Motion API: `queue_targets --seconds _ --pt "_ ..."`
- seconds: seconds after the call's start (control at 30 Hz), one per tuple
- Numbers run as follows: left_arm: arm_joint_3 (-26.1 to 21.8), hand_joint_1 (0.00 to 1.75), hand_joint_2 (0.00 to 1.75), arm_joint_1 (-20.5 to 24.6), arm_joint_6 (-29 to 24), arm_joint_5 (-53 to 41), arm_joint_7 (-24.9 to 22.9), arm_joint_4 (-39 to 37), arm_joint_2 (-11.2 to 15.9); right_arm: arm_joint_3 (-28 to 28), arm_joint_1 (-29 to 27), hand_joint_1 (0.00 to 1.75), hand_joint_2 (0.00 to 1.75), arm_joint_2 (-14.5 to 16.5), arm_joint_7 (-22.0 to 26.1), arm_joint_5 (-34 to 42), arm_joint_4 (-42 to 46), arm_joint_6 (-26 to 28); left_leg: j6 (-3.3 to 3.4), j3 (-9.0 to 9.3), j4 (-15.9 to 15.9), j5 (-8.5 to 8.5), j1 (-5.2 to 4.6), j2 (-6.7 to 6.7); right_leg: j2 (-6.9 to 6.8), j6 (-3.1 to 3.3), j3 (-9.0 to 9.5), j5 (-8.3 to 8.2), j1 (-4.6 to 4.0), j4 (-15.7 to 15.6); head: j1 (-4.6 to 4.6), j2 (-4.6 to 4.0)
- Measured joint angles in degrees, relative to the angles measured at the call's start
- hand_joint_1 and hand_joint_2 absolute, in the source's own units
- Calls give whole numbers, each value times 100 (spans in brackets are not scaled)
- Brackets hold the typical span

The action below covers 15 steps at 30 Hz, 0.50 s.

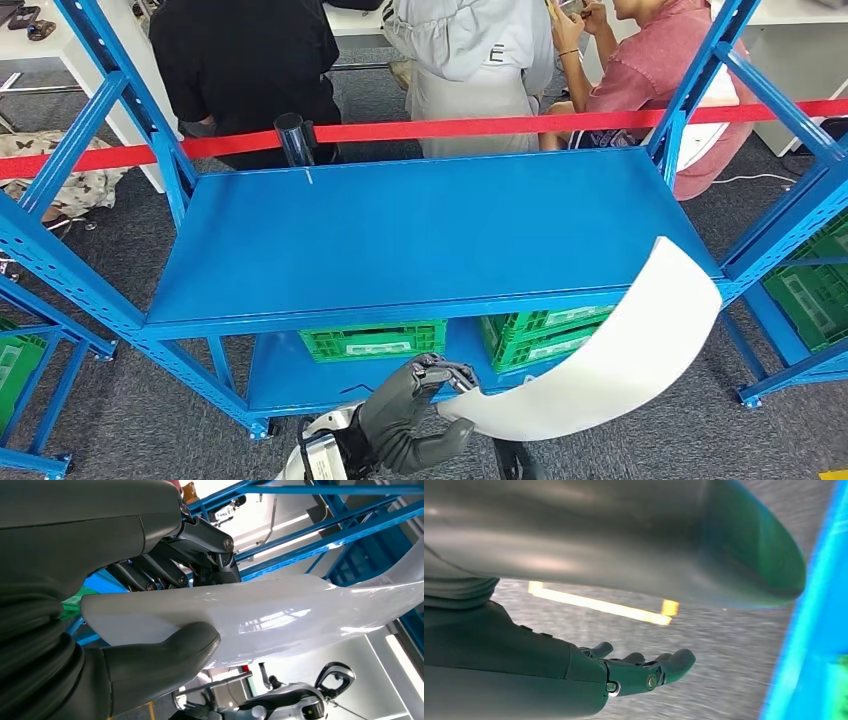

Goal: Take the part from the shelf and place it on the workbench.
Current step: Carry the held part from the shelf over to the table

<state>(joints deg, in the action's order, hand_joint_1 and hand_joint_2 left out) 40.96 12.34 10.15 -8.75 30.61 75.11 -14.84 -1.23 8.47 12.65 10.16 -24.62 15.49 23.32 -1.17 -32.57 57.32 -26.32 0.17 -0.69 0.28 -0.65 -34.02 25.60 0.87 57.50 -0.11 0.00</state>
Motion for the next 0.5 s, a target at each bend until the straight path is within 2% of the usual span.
queue_targets --seconds 0.3,0.5 --pt "0 175 175 1 -46 78 -17 12 0 38 -179 0 0 -198 -784 -51 -185 154 4 -1 6 -3 -4 2 0 -4 1 -2 3 -4 1 0" --pt "1 175 175 3 -48 98 -37 14 -2 38 -217 0 0 -264 -1437 -273 -251 391 109 -5 30 -21 -46 7 1 -87 26 -14 49 -23 -15 0"
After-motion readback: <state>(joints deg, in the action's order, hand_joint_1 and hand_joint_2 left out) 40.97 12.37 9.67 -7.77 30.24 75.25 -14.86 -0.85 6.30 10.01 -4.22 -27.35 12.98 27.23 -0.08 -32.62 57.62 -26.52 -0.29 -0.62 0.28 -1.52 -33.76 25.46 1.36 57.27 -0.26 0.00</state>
